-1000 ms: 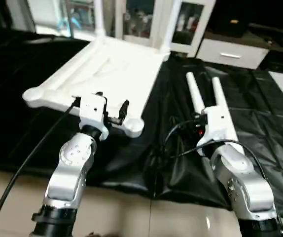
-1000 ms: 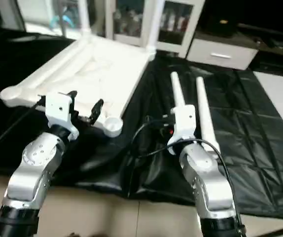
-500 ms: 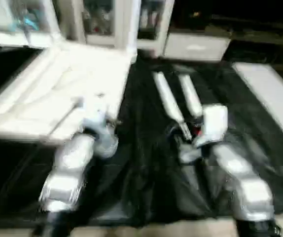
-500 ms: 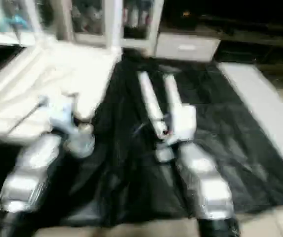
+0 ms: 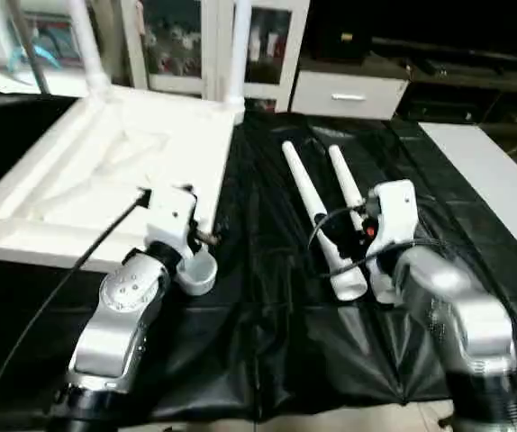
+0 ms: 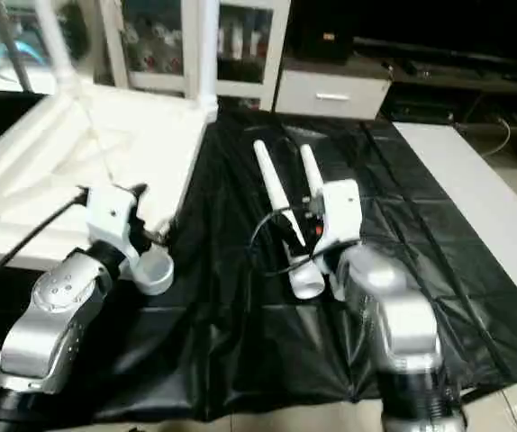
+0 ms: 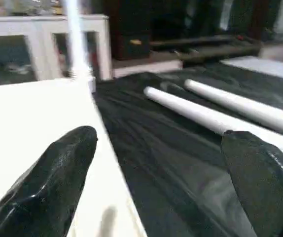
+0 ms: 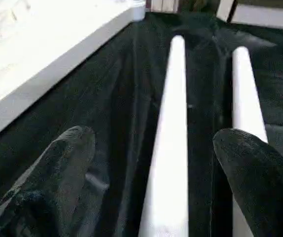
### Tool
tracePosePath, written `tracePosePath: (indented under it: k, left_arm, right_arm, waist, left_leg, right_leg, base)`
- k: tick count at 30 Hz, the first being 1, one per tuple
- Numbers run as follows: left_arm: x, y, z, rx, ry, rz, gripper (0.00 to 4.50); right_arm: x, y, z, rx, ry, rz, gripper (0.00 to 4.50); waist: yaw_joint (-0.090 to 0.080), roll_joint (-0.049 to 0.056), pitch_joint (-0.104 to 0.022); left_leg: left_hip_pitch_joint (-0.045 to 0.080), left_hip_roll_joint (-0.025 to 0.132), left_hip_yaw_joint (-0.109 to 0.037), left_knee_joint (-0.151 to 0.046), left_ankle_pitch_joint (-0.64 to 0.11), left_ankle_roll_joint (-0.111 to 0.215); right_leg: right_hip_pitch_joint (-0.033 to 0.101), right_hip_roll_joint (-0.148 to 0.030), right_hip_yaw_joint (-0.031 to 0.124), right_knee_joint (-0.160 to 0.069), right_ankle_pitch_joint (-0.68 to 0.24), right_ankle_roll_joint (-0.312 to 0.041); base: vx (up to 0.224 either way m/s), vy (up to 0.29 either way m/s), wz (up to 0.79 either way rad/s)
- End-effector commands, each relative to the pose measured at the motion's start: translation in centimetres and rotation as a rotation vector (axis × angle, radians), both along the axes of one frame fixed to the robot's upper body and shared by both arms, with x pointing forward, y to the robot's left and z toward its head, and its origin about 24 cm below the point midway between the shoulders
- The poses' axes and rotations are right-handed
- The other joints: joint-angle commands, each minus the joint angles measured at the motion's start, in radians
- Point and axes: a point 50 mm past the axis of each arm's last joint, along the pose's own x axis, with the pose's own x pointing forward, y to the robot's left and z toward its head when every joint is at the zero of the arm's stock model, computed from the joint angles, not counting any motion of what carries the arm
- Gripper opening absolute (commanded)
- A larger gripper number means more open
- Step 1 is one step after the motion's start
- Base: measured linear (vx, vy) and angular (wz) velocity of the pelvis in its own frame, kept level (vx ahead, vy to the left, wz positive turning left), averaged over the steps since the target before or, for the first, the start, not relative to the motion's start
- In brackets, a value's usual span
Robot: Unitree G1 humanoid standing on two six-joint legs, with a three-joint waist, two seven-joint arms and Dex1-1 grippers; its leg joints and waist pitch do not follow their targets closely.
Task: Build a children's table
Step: Rotate table base, then pick table leg
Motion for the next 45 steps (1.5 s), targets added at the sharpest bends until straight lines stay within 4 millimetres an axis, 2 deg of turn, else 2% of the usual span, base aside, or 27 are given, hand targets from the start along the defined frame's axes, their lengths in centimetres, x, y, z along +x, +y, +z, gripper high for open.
tracePosePath:
  k: [1, 3, 4, 5, 7, 9, 10, 11, 13, 14, 15, 17, 18, 19, 20, 21, 22, 23, 26, 34, 35, 36, 39, 40, 42, 44, 45]
  left_arm:
    - [0.1, -0.7, 0.5, 0.045, 0.008, -0.142, 4.50]
    - [0.2, -0.4, 0.8, 0.110, 0.024, -0.246, 4.50]
    - [0.2, -0.4, 0.8, 0.110, 0.024, -0.246, 4.50]
    - [0.2, -0.2, 1.0, 0.125, 0.035, -0.296, 4.50]
    - [0.1, 0.0, 1.5, 0.144, 0.052, -0.374, 4.50]
    - [-0.1, 0.1, 2.0, 0.162, 0.071, -0.449, 4.50]
    - [-0.2, 0.2, 2.3, 0.173, 0.075, -0.481, 4.50]
    - [-0.2, 0.3, 2.5, 0.180, 0.077, -0.499, 4.50]
    - [-0.2, 0.3, 2.8, 0.187, 0.079, -0.517, 4.50]
    - [-0.3, 0.3, 3.0, 0.190, 0.080, -0.529, 4.50]
    - [-0.5, 0.2, 3.3, 0.199, 0.085, -0.563, 4.50]
    - [-1.0, 0.0, 3.4, 0.214, 0.087, -0.600, 4.50]
    - [-1.2, -0.1, 3.5, 0.219, 0.087, -0.613, 4.50]
    - [-1.3, -0.2, 3.5, 0.220, 0.091, -0.621, 4.50]
    - [-1.3, -0.2, 3.5, 0.220, 0.091, -0.621, 4.50]
    - [-1.4, -0.2, 3.5, 0.223, 0.098, -0.629, 4.50]
    - [-1.5, -0.2, 3.5, 0.223, 0.099, -0.631, 4.50]
    - [-1.5, -0.2, 3.6, 0.224, 0.100, -0.632, 4.50]
    - [-1.5, -0.1, 3.6, 0.227, 0.099, -0.633, 4.50]
    - [-1.9, -0.2, 3.6, 0.244, 0.122, -0.652, 4.50]
    - [-1.9, -0.2, 3.6, 0.245, 0.123, -0.653, 4.50]
    - [-1.9, -0.1, 3.6, 0.248, 0.123, -0.650, 4.50]
    - [-1.9, -0.1, 3.5, 0.254, 0.124, -0.646, 4.50]
    - [-1.9, -0.1, 3.5, 0.255, 0.125, -0.646, 4.50]
    - [-1.8, -0.1, 3.4, 0.256, 0.126, -0.646, 4.50]
    - [-1.8, -0.2, 3.4, 0.258, 0.126, -0.646, 4.50]
    - [-1.7, -0.2, 3.4, 0.259, 0.126, -0.646, 4.50]
  right_arm:
    - [1.0, -0.7, -0.4, -0.025, 0.072, 0.009, 4.49]
    - [2.4, -0.7, -0.5, -0.049, 0.130, 0.036, 4.49]
    - [2.4, -0.7, -0.5, -0.049, 0.130, 0.036, 4.49]
    - [3.0, -0.5, -0.5, -0.052, 0.155, 0.054, 4.49]
    - [4.0, -0.2, -0.6, -0.073, 0.196, 0.086, 4.49]
    - [5.1, 0.0, -0.6, -0.122, 0.219, 0.086, 4.49]
    - [5.6, 0.3, -0.5, -0.128, 0.234, 0.103, 4.49]
    - [5.8, 0.5, -0.4, -0.128, 0.244, 0.114, 4.49]
    - [6.2, 0.8, -0.4, -0.108, 0.267, 0.124, 4.49]
    - [6.4, 0.9, -0.4, -0.099, 0.281, 0.127, 4.49]
    - [6.9, 1.1, -0.6, -0.100, 0.322, 0.126, 4.49]
    - [7.0, 1.2, -1.0, -0.105, 0.369, 0.130, 4.49]
    - [7.0, 1.3, -1.2, -0.112, 0.385, 0.132, 4.49]
    - [7.0, 1.3, -1.4, -0.113, 0.411, 0.129, 4.49]
    - [7.0, 1.3, -1.4, -0.114, 0.413, 0.128, 4.49]
    - [7.0, 1.2, -1.8, -0.149, 0.449, 0.107, 4.49]
    - [7.0, 1.1, -1.9, -0.160, 0.454, 0.102, 4.49]
    - [7.0, 1.0, -2.0, -0.171, 0.460, 0.096, 4.49]
    - [7.0, 1.0, -2.3, -0.168, 0.480, 0.081, 4.49]
    - [6.4, 0.6, -3.9, -0.171, 0.565, 0.060, 4.49]
    - [6.4, 0.6, -4.0, -0.169, 0.568, 0.057, 4.20]
    - [6.3, 0.6, -4.1, -0.162, 0.570, 0.053, 4.20]
    - [6.4, 0.6, -4.1, -0.161, 0.569, 0.050, 3.88]
    - [6.4, 0.6, -4.0, -0.156, 0.567, 0.047, 3.79]
    - [6.5, 0.6, -3.9, -0.149, 0.566, 0.047, 3.65]
    - [6.5, 0.6, -3.9, -0.133, 0.561, 0.046, 3.56]
    - [6.6, 0.6, -3.9, -0.130, 0.560, 0.045, 3.35]
  waist:
    - [-0.001, 0.020, -0.041]
    - [-0.007, 0.023, -0.046]
    - [-0.007, 0.023, -0.046]
    - [-0.007, 0.021, -0.048]
    - [-0.004, 0.024, -0.054]
    - [-0.005, 0.022, -0.068]
    - [-0.004, 0.022, -0.069]
    - [-0.002, 0.020, -0.066]
    - [0.000, 0.019, -0.067]
    - [0.001, 0.014, -0.066]
    - [0.001, 0.017, -0.066]
    - [0.001, 0.011, -0.064]
    - [0.004, 0.013, -0.064]
    - [0.002, 0.005, -0.065]
    - [0.006, 0.010, -0.064]
    - [0.003, -0.001, -0.066]
    - [0.005, 0.004, -0.064]
    - [0.004, 0.004, -0.064]
    - [0.004, -0.001, -0.064]
    - [0.005, 0.000, -0.066]
    - [0.005, 0.000, -0.065]
    - [0.006, 0.003, -0.065]
    - [0.006, 0.002, -0.065]
    - [0.006, 0.006, -0.065]
    - [0.006, 0.007, -0.066]
    - [0.006, 0.005, -0.067]
    - [0.006, -0.001, -0.067]
  left_leg:
    - [0.013, 0.037, -0.006, -0.093, -0.212, -0.057]
    - [0.006, 0.035, -0.006, -0.093, -0.184, -0.067]
    - [0.006, 0.035, -0.006, -0.093, -0.184, -0.067]
    - [0.003, 0.033, -0.001, -0.087, -0.157, -0.066]
    - [0.000, 0.032, 0.003, -0.084, -0.103, -0.060]
    - [-0.010, 0.027, 0.007, -0.076, 0.015, -0.041]
    - [-0.009, 0.028, 0.009, -0.074, 0.033, -0.035]
    - [-0.014, 0.028, 0.012, -0.073, 0.055, -0.026]
    - [-0.011, 0.032, 0.015, -0.073, 0.039, -0.018]
    - [-0.012, 0.034, 0.017, -0.075, 0.031, -0.014]
    - [-0.012, 0.035, 0.017, -0.074, 0.020, -0.016]
    - [-0.013, 0.039, 0.022, -0.076, 0.006, -0.021]
    - [-0.010, 0.041, 0.025, -0.076, 0.005, -0.025]
    - [-0.012, 0.042, 0.027, -0.074, 0.013, -0.024]
    - [-0.012, 0.042, 0.029, -0.075, 0.023, -0.024]
    - [-0.015, 0.042, 0.030, -0.074, 0.032, -0.024]
    - [-0.014, 0.041, 0.031, -0.075, 0.021, -0.028]
    - [-0.013, 0.042, 0.031, -0.075, 0.014, -0.032]
    - [-0.013, 0.042, 0.033, -0.075, 0.005, -0.040]
    - [-0.016, 0.042, 0.033, -0.074, 0.017, -0.032]
    - [-0.016, 0.043, 0.033, -0.074, 0.015, -0.032]
    - [-0.016, 0.043, 0.033, -0.074, 0.011, -0.034]
    - [-0.016, 0.043, 0.033, -0.075, 0.002, -0.036]
    - [-0.015, 0.043, 0.033, -0.074, 0.000, -0.039]
    - [-0.016, 0.042, 0.033, -0.074, 0.000, -0.039]
    - [-0.016, 0.042, 0.033, -0.074, 0.001, -0.037]
    - [-0.018, 0.042, 0.034, -0.074, 0.005, -0.035]
  right_leg:
    - [0.021, -0.076, 0.036, -0.087, -0.193, -0.158]
    - [0.019, -0.076, 0.033, -0.082, -0.171, -0.156]
    - [0.019, -0.076, 0.033, -0.082, -0.171, -0.156]
    - [0.017, -0.077, 0.034, -0.078, -0.122, -0.171]
    - [0.020, -0.078, 0.034, -0.072, -0.054, -0.191]
    - [0.025, -0.072, 0.030, -0.053, 0.105, -0.225]
    - [0.022, -0.071, 0.029, -0.052, 0.132, -0.236]
    - [0.026, -0.068, 0.030, -0.050, 0.176, -0.244]
    - [0.025, -0.074, 0.030, -0.050, 0.170, -0.256]
    - [0.026, -0.072, 0.029, -0.052, 0.156, -0.258]
    - [0.023, -0.076, 0.030, -0.049, 0.141, -0.265]
    - [0.022, -0.075, 0.028, -0.053, 0.099, -0.267]
    - [0.019, -0.076, 0.028, -0.053, 0.099, -0.266]
    - [0.019, -0.075, 0.028, -0.050, 0.107, -0.266]
    - [0.017, -0.074, 0.028, -0.050, 0.118, -0.261]
    - [0.020, -0.073, 0.027, -0.048, 0.124, -0.254]
    - [0.017, -0.074, 0.027, -0.050, 0.104, -0.248]
    - [0.015, -0.075, 0.028, -0.050, 0.093, -0.247]
    - [0.016, -0.075, 0.028, -0.051, 0.085, -0.237]
    - [0.015, -0.076, 0.027, -0.048, 0.098, -0.245]
    - [0.015, -0.076, 0.027, -0.048, 0.096, -0.245]
    - [0.014, -0.077, 0.027, -0.048, 0.095, -0.245]
    - [0.014, -0.076, 0.027, -0.049, 0.087, -0.243]
    - [0.013, -0.075, 0.027, -0.050, 0.089, -0.242]
    - [0.014, -0.075, 0.027, -0.048, 0.095, -0.245]
    - [0.015, -0.076, 0.027, -0.048, 0.100, -0.248]
    - [0.016, -0.075, 0.027, -0.048, 0.101, -0.248]
  base:
    - [-0.058, 0.013, 0.02]
    - [-0.028, 0.004, -0.02]
    - [0.000, 0.000, 0.00]
    - [0.000, 0.000, 0.00]
    - [0.000, 0.000, 0.00]
    - [0.000, 0.000, 0.00]
    - [0.000, 0.000, 0.00]
    - [0.000, 0.000, 0.00]
    - [0.000, 0.000, 0.00]
    - [0.000, 0.000, 0.00]
    - [0.000, 0.000, 0.00]
    - [0.000, 0.000, 0.00]
    - [0.000, 0.000, 0.00]
    - [0.000, 0.000, 0.00]
    - [0.000, 0.000, 0.00]
    - [0.000, 0.000, 0.00]
    - [0.000, 0.000, 0.00]
    - [0.000, 0.000, 0.00]
    - [0.000, 0.000, 0.00]
    - [0.000, 0.000, 0.00]
    - [0.000, 0.000, 0.00]
    - [0.000, 0.000, 0.00]
    - [0.000, 0.000, 0.00]
    - [0.000, 0.000, 0.00]
    - [0.000, 0.000, 0.00]
    - [0.000, 0.000, 0.00]
    - [0.000, 0.000, 0.00]
